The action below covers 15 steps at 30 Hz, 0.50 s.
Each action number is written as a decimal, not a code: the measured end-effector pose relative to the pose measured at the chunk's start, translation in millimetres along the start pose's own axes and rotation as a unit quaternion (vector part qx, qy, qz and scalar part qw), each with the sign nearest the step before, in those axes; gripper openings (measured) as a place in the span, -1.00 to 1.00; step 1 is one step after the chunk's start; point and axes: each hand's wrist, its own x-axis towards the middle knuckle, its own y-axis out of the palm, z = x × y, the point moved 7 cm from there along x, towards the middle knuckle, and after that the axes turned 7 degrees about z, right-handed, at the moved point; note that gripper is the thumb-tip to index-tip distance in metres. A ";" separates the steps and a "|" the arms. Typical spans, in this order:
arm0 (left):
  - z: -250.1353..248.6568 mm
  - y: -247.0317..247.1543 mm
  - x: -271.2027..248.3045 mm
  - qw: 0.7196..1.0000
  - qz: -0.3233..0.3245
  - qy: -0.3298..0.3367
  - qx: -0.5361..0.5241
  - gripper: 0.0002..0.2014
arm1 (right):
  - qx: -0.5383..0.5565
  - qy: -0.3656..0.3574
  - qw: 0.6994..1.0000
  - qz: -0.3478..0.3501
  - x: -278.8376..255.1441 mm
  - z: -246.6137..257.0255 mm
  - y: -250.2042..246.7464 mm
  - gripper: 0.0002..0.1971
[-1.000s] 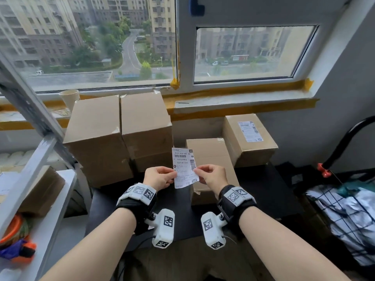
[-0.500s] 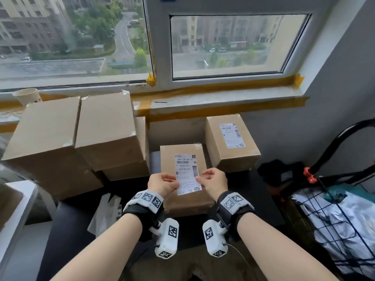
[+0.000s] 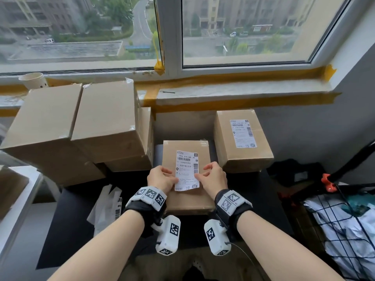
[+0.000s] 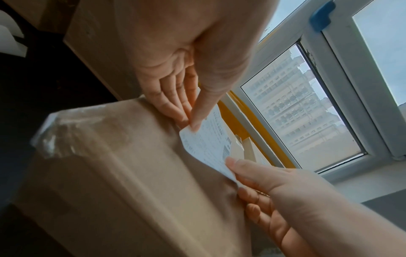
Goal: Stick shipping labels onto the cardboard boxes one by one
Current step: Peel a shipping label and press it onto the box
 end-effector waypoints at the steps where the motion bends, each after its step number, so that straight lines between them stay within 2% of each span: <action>1: 0.3 -1.2 0.1 1.000 -0.002 0.000 0.002 -0.74 | -0.002 -0.003 1.000 0.001 -0.4 0.7 0.2 -0.68; 15: 0.1 1.0 5.3 0.998 0.020 0.010 0.054 -0.70 | -0.056 -0.009 0.998 0.006 -3.6 6.5 3.1 -0.69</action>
